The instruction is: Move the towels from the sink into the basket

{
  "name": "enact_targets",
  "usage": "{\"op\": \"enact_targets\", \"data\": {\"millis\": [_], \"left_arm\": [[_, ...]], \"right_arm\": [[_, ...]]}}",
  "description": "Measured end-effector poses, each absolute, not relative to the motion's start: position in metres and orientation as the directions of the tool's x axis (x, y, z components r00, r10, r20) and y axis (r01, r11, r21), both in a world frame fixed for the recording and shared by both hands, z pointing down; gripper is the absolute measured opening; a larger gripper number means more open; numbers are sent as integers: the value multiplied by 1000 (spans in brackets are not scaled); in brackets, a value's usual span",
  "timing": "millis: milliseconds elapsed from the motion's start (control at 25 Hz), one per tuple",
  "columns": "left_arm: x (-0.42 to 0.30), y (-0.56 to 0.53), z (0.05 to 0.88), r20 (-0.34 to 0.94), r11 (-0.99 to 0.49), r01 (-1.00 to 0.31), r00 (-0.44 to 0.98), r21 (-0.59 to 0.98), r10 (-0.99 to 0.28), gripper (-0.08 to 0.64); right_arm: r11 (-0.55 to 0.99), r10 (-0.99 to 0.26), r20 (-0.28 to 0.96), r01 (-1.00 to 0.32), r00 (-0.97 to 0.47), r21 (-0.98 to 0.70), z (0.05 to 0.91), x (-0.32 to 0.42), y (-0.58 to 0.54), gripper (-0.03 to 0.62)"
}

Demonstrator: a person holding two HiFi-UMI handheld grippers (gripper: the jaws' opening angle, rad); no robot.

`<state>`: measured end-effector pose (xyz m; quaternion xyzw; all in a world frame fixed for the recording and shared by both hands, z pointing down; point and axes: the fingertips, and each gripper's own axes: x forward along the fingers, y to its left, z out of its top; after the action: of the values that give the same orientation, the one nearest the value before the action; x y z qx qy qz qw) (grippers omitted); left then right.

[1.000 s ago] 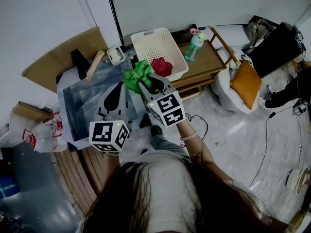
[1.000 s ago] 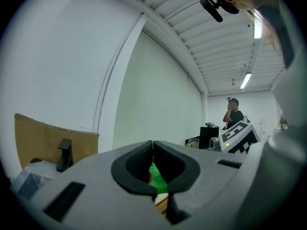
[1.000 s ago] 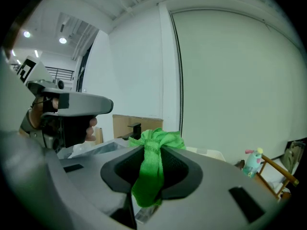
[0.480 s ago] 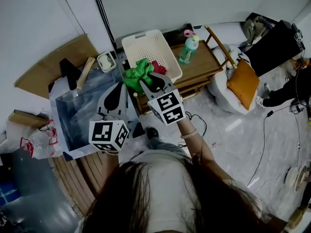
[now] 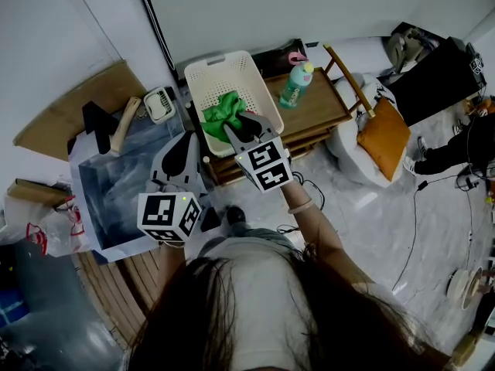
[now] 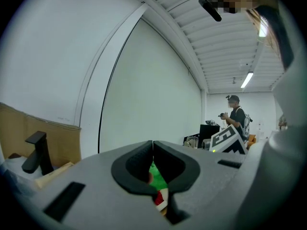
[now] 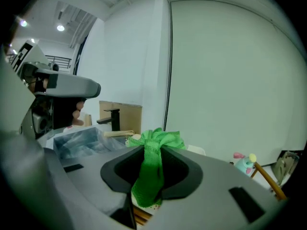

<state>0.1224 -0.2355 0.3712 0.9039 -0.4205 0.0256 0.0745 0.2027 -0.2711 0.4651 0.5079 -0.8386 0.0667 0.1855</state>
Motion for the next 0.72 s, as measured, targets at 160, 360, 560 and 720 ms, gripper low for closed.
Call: {"op": "enact_targets", "data": {"millis": [160,360,560,720], "left_arm": [[127,-242,377,118,-625,-772,635,116,-763,9],[129,-249,381,133,-611,-784,621,114,-772,9],[123,-251,385,148,-592,-799,602,109,-785,9],[120,-251,388,156,-582,-807,590,101,-792,9]], "right_arm": [[487,-815,413,-867,-407,105,482,216,-287,120],[506,-792,462,-852,-398,134,504,227,-309,120],[537,-754,534,-826,-381,169,535,232,-325,121],[574,-713,593,-797,-373,189,562,232,-337,121]]}}
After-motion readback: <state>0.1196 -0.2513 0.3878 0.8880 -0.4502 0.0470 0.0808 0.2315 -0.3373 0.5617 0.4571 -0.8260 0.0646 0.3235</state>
